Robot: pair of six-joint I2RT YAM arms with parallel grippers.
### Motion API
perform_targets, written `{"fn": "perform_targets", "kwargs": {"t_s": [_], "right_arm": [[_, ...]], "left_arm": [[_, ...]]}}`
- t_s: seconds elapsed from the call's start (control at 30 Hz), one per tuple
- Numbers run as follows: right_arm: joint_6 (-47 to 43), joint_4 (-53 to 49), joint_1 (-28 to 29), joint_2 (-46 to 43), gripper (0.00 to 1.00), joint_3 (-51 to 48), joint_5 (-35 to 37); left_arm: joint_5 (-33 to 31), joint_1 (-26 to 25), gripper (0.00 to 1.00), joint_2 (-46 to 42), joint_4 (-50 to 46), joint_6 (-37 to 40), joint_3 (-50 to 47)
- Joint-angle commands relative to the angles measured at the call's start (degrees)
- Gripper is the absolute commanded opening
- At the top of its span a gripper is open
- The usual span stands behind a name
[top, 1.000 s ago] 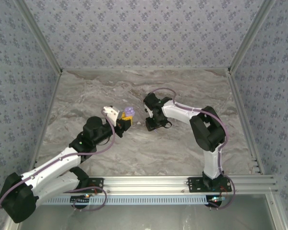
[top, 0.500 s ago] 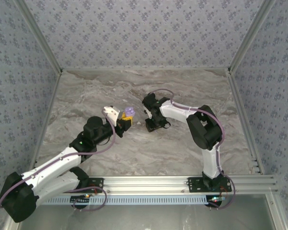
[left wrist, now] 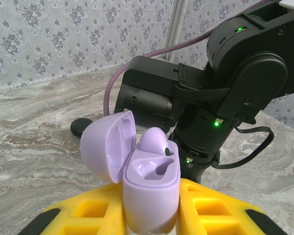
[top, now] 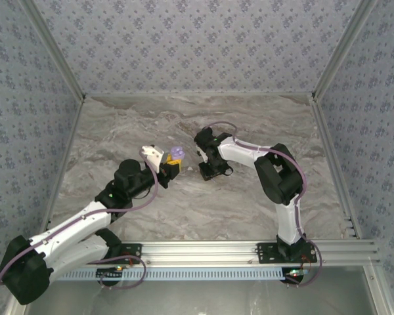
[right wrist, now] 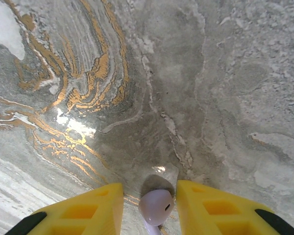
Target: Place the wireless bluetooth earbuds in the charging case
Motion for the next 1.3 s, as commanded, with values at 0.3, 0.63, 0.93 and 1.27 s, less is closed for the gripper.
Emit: {"fn": "perform_targets", "kwargs": {"t_s": [0.3,0.63,0.93,1.27], "right_arm": [[-1.7,-4.8,0.2,2.6,0.30,0.4,-1.3],[1.7,-3.6,-1.9,1.3,0.24,-0.7,-2.0],[6.3,2.2,-7.0,-3.7,0.22,-5.9,-7.5],[8.5,9.8,-11.1,-9.6,0.22,-11.9,-14.6]], "left_arm": [[-0.5,-0.4,0.26,-0.2,0.7,-0.2,0.9],[-0.8,-0.4,0.26,-0.1,-0.1,-0.1,1.1],[-0.5,-0.3,0.26,2.5,0.3,-0.9,1.5],[0.8,-0.4,0.25,9.8,7.7,-5.2,0.7]]}}
